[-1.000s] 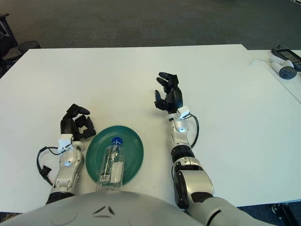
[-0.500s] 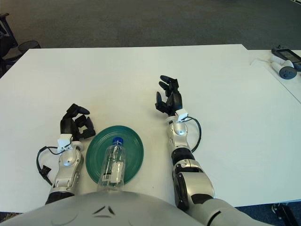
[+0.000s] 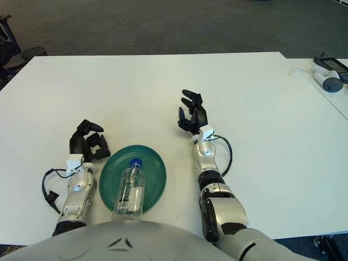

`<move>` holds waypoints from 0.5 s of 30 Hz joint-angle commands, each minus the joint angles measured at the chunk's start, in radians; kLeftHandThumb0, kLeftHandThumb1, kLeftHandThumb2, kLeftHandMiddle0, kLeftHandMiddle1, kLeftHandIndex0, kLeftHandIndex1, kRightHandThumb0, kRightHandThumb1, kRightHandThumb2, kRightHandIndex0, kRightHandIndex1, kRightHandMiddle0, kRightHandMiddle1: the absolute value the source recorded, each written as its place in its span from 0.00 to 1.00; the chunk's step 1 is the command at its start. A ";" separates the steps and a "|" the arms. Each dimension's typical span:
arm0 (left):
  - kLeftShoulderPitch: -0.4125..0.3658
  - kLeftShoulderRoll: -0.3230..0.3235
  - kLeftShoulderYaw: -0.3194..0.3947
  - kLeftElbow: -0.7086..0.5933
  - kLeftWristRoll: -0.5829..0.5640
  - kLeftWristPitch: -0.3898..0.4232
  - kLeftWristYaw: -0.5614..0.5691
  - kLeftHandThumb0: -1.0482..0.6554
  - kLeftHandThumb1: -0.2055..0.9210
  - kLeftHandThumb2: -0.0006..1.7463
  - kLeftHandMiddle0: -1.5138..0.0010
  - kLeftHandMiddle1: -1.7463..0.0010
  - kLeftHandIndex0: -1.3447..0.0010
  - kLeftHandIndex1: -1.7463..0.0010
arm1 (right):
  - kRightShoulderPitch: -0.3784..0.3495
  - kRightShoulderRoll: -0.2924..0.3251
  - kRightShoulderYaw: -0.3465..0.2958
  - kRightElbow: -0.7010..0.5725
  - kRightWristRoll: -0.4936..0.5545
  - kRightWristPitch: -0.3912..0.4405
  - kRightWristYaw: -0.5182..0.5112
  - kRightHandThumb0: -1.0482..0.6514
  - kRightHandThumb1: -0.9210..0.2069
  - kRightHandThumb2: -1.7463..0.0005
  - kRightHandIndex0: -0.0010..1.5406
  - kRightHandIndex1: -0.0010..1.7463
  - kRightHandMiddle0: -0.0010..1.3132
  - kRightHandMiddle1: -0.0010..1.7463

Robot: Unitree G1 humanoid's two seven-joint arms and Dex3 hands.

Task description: Put the bottle into the plate.

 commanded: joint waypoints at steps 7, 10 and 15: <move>0.011 0.004 0.016 0.004 0.015 0.038 0.017 0.26 0.20 0.96 0.10 0.00 0.36 0.00 | 0.071 -0.012 -0.001 0.052 -0.020 0.027 -0.025 0.28 0.09 0.56 0.03 0.42 0.00 0.50; 0.009 0.002 0.018 0.004 0.014 0.036 0.017 0.26 0.20 0.96 0.10 0.00 0.36 0.00 | 0.073 -0.012 0.000 0.056 -0.024 0.032 -0.030 0.28 0.08 0.57 0.04 0.43 0.00 0.51; 0.006 0.001 0.019 0.004 0.014 0.035 0.017 0.26 0.20 0.96 0.10 0.00 0.36 0.00 | 0.077 -0.015 0.003 0.066 -0.031 0.046 -0.035 0.27 0.08 0.57 0.04 0.43 0.00 0.50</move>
